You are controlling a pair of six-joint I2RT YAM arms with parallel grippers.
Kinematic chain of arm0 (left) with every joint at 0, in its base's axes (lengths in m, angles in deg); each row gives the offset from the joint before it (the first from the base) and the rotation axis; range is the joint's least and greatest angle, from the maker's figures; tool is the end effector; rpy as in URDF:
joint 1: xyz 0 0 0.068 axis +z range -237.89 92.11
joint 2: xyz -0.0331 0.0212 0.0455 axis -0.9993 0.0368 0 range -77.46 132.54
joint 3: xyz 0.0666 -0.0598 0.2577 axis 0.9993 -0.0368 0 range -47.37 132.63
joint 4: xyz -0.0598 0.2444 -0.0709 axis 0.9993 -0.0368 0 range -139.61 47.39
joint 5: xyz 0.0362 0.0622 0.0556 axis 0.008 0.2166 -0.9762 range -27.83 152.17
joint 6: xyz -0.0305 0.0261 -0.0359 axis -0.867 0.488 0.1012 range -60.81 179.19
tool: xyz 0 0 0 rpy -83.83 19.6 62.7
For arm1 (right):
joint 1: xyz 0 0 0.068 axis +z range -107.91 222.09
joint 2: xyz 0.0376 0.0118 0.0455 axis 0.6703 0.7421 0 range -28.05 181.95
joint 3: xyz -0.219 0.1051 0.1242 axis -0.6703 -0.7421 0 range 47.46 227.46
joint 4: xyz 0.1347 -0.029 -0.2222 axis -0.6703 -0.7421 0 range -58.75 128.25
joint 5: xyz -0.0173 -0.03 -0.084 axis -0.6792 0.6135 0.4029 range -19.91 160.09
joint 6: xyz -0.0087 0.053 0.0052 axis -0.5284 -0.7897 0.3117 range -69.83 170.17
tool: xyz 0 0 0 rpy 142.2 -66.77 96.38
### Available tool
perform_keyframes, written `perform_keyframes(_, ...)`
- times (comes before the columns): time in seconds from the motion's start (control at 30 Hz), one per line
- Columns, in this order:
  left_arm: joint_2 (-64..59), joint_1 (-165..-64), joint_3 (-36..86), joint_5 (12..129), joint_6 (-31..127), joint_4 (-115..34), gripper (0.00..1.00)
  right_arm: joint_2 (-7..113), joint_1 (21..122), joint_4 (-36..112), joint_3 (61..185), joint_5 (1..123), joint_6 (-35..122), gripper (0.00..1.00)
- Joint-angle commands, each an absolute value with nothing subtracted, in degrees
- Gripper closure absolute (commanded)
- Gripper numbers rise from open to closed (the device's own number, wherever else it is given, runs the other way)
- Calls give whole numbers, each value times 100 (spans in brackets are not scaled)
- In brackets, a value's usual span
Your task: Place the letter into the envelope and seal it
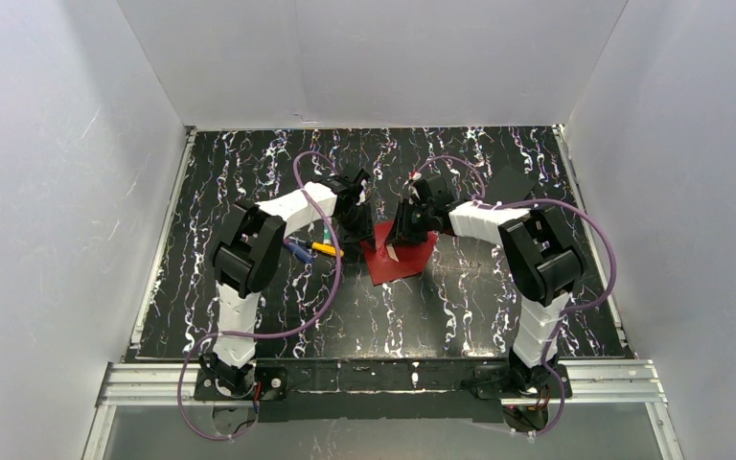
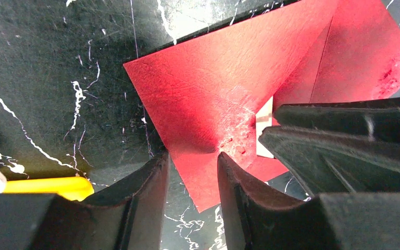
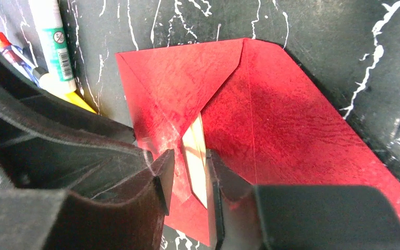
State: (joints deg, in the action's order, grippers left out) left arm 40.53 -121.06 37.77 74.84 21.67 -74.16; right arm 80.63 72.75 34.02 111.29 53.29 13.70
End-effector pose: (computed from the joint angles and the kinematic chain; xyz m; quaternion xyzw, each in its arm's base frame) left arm 0.3550 -0.2414 0.1661 -0.0123 0.9694 -0.2152 0.1174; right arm 0.3314 0.2085 0.1517 -0.0040 0.9283 0.3052 0.2125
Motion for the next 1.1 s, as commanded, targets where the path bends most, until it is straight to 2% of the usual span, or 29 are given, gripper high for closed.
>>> perform_keyframes(0.0,3969,-12048,3795,7574,2195,-7518,63,7378,7219,3258,11074,5610,1342,60)
perform_keyframes(0.07,3860,-12021,3828,7655,2192,-7513,62,7209,7185,3190,11087,5630,1352,56)
perform_keyframes(0.37,3151,-11967,3887,7736,2299,-7654,57,6282,6830,2257,10938,6197,1747,54)
perform_keyframes(0.57,2236,-11829,3669,6791,2741,-8022,55,5809,6573,2186,10682,5998,2029,55)
perform_keyframes(0.67,1973,-11642,3509,5961,2948,-8160,45,5852,6581,2327,10627,5852,1968,55)
perform_keyframes(0.77,2136,-11408,3557,5725,3109,-8346,40,5828,6601,2385,10634,5774,1791,55)
perform_keyframes(1.07,3152,-11162,3769,5967,3322,-8270,40,5777,6644,2545,10524,5805,1663,56)
